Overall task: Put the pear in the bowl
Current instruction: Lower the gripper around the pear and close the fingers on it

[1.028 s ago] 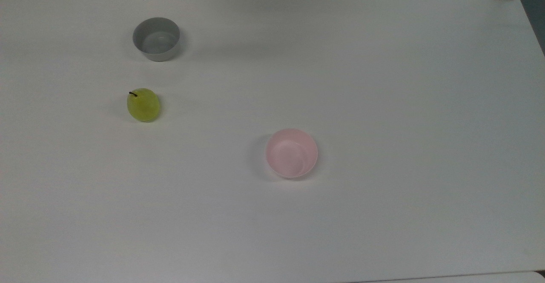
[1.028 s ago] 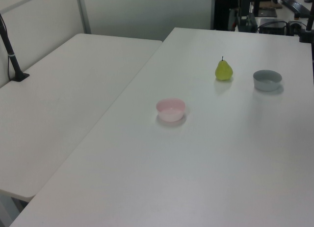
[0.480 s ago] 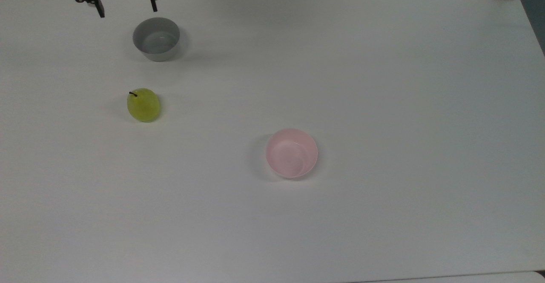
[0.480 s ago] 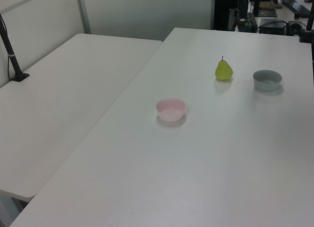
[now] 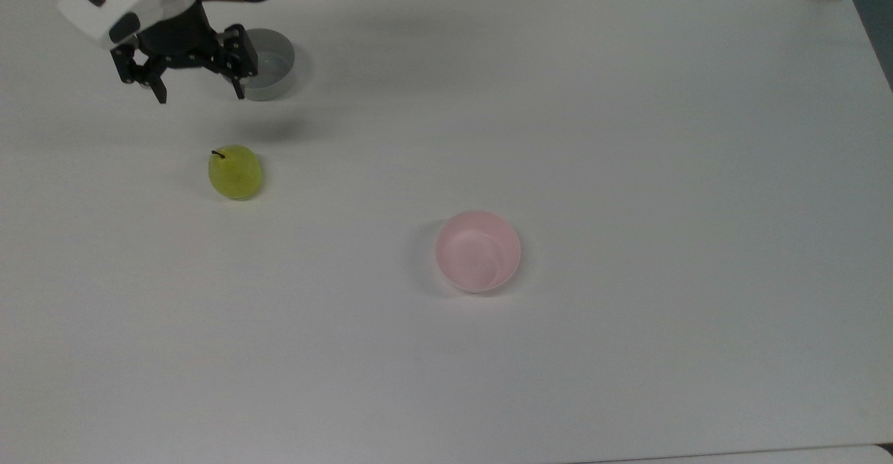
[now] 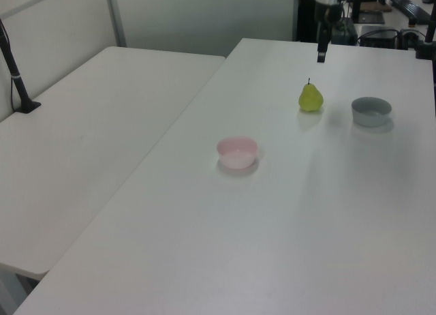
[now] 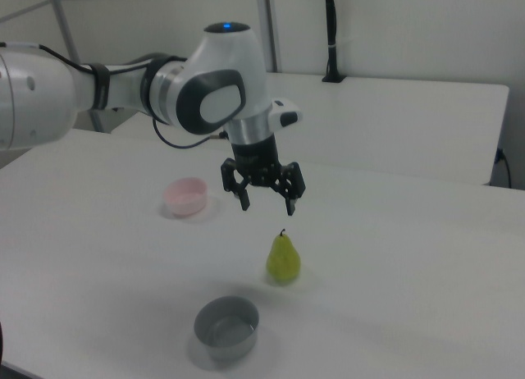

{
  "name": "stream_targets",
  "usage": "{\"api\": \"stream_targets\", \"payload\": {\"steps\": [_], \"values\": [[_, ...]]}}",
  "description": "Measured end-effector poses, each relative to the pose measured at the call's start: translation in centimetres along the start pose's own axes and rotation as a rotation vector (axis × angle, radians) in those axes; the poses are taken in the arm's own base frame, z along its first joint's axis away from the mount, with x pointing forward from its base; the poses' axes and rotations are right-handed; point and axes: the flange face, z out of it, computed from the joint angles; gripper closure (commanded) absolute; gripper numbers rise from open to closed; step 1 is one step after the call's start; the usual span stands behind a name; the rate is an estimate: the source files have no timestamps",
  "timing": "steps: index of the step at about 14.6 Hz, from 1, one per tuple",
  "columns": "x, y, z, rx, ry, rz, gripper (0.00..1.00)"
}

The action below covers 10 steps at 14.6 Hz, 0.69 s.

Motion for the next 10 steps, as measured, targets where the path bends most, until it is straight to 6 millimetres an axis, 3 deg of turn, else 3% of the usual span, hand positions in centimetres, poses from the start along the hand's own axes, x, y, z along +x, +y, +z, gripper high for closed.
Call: {"api": "stream_targets", "payload": {"steps": [7, 8, 9, 10], "values": [[0.4, -0.5, 8.6, 0.004, 0.002, 0.014, 0.0], [0.6, -0.6, 9.7, 0.003, -0.005, 0.011, 0.08], [0.9, -0.7, 10.6, -0.002, -0.004, 0.008, 0.23], [1.1, -0.7, 11.4, -0.007, -0.001, 0.007, 0.5]]}}
